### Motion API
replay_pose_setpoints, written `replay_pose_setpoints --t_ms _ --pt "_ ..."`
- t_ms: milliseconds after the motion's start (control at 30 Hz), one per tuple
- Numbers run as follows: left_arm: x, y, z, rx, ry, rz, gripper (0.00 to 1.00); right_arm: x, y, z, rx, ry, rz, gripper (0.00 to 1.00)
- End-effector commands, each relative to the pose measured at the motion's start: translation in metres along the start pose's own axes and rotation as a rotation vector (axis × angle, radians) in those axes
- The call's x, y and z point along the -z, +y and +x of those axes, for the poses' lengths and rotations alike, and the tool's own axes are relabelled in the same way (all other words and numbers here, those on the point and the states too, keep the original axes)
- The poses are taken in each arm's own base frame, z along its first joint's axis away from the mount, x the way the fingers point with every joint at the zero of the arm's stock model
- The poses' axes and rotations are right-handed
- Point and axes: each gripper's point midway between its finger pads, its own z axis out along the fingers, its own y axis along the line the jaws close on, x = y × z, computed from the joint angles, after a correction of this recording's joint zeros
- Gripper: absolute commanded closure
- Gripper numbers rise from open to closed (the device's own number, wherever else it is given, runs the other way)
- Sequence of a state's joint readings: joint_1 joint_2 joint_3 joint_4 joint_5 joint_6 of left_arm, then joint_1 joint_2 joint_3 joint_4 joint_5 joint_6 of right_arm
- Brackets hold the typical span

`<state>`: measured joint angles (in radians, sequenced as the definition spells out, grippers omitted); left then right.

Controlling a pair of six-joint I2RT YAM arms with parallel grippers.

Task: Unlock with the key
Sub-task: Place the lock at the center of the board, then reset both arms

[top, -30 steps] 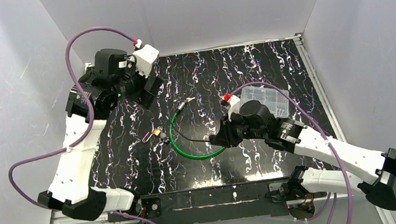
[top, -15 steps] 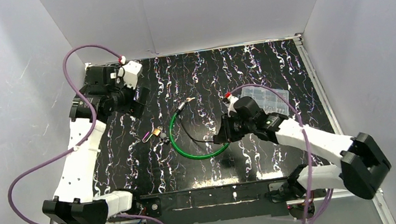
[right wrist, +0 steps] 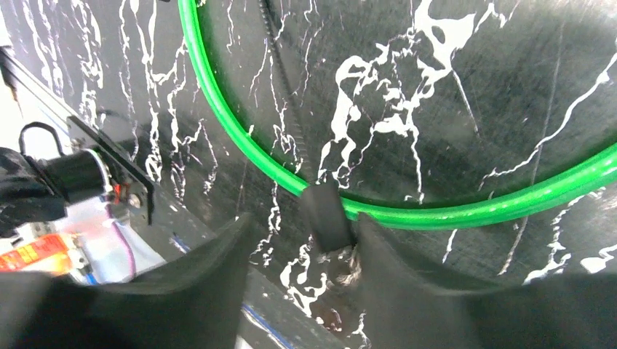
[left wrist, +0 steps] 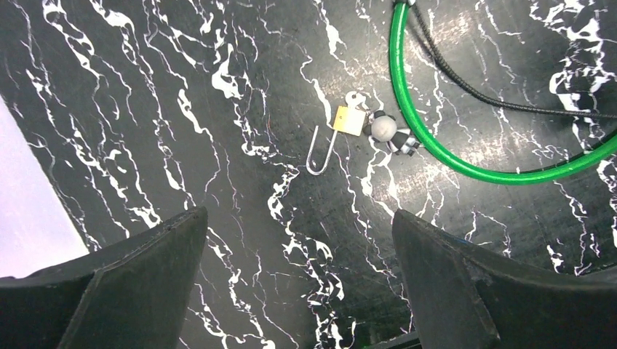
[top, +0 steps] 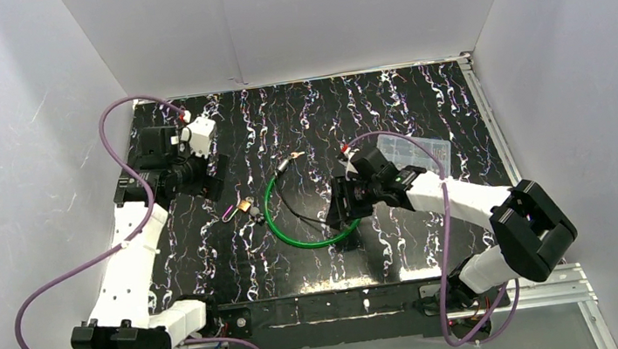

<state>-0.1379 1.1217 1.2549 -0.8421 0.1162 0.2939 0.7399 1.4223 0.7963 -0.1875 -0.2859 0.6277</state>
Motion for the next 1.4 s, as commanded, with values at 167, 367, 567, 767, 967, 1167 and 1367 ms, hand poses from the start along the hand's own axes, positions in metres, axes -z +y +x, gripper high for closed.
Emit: replay_pose_setpoints --t_ms 167,367,567,767,967,1167,1367 --pt "-0.019 0.005 0.013 0.072 -0.021 0.012 0.02 0.011 0.004 -0.033 0.049 -0.074 0.053 0.24" --pt "-0.025 0.018 0.015 0.141 -0.056 -0.005 0.02 0.046 0.001 -0.055 0.071 -0.188 0.103 0.19" --pt "-0.053 0.053 0.033 0.331 -0.07 -0.025 0.02 0.138 -0.063 -0.1 -0.009 -0.486 0.376 0.17" --pt "-0.094 0.064 0.058 0.419 -0.113 -0.062 0.02 0.26 -0.161 -0.126 -0.054 -1.064 0.877 0.15" --pt "-0.124 0.065 0.054 0.443 -0.289 -0.059 0.02 0.269 -0.214 -0.125 -0.004 -1.229 1.006 0.14" --pt "-0.142 0.064 0.052 0.453 -0.454 -0.065 0.02 0.237 -0.242 -0.128 0.002 -1.169 0.949 0.13" --pt "-0.16 0.077 0.062 0.464 -0.481 -0.129 0.02 0.209 -0.254 -0.141 0.103 -1.094 0.895 0.13"
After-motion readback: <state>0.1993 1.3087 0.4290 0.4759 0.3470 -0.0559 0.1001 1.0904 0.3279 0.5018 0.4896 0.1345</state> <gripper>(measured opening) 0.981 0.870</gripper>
